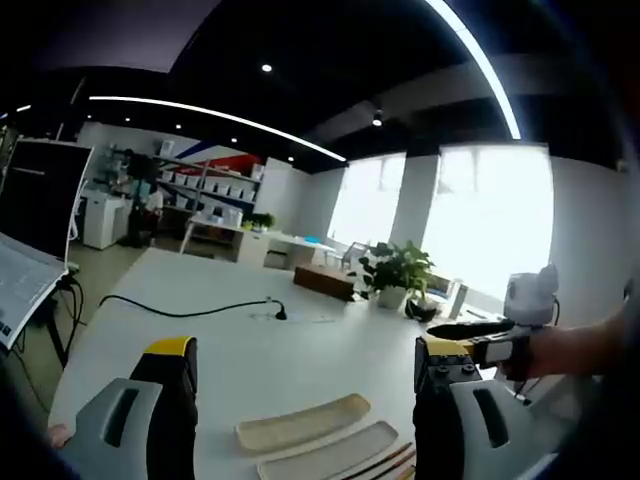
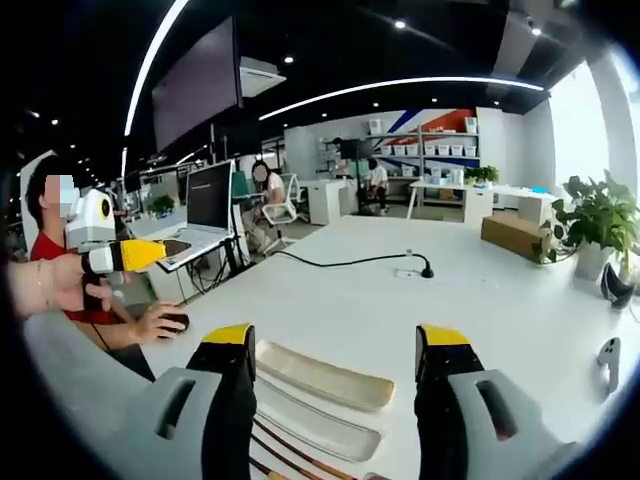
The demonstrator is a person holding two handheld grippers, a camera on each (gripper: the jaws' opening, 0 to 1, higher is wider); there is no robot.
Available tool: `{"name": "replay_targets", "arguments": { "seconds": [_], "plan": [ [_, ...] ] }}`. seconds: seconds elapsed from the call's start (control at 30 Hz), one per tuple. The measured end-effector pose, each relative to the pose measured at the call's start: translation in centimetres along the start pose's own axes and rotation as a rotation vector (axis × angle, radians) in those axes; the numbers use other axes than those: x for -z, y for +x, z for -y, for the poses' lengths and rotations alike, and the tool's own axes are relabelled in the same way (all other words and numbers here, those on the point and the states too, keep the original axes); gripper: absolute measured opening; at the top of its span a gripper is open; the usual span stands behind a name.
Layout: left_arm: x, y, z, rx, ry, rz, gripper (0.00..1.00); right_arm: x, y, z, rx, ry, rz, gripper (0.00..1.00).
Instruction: Arrange the utensils inside the cutlery case until each visible utensil rests in its matching compartment.
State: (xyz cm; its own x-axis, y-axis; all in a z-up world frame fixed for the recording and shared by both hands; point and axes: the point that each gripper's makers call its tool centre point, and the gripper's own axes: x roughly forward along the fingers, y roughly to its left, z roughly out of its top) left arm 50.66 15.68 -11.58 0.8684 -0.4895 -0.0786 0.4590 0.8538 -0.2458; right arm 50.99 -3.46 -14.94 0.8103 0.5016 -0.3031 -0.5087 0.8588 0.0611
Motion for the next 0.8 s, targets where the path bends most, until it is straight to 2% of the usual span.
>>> {"name": "replay_targets", "arguments": {
  "seconds": [0.17, 0.27, 0.4, 0.43, 0.47, 0.5, 0.53, 0.63, 0.67, 0.73, 0.8],
  "plan": [
    [0.3, 0.1, 0.2, 0.01, -0.012, -0.01, 0.91, 0.1, 0.1, -0.1, -0.004, -0.02, -0.009, 0.61],
    [0.7, 0.0, 0.4, 0.024, -0.045, -0.034, 0.84, 0.2, 0.0, -0.3, -0.011, -0.026, -0.013, 0.58],
    [0.5, 0.0, 0.2, 0.013, -0.019, -0.025, 0.85, 0.0, 0.0, -0.8, -0.043, -0.022, -0.003, 0.46],
    [0.4, 0.0, 0.2, 0.013, -0.02, -0.022, 0.85, 0.0, 0.0, -0.8, -0.042, -0.029, -0.001, 0.48],
    [0.4, 0.0, 0.1, 0.011, -0.021, -0.022, 0.86, 0.0, 0.0, -0.4, -0.01, -0.054, -0.003, 0.54],
    [0.5, -0.1, 0.0, 0.004, -0.02, -0.026, 0.87, 0.1, 0.0, 0.2, 0.021, -0.069, -0.014, 0.65],
    [0.6, -0.1, -0.1, -0.005, -0.017, -0.034, 0.88, 0.4, 0.0, 0.2, 0.03, -0.056, -0.03, 0.69],
    [0.3, -0.1, -0.2, -0.008, -0.006, -0.022, 0.88, 0.4, -0.2, 0.3, 0.013, -0.027, -0.025, 0.61],
    [0.2, -0.1, -0.2, -0.008, -0.005, -0.018, 0.88, 0.3, -0.2, 0.5, 0.018, -0.025, -0.019, 0.63],
    [0.3, -0.1, -0.2, -0.007, -0.01, -0.021, 0.88, 0.3, -0.3, 1.0, 0.052, -0.028, -0.021, 0.71],
    [0.7, -0.1, -0.3, -0.009, -0.019, -0.039, 0.89, 0.9, -0.1, 1.1, 0.054, -0.027, -0.051, 0.71]
  ]
}}
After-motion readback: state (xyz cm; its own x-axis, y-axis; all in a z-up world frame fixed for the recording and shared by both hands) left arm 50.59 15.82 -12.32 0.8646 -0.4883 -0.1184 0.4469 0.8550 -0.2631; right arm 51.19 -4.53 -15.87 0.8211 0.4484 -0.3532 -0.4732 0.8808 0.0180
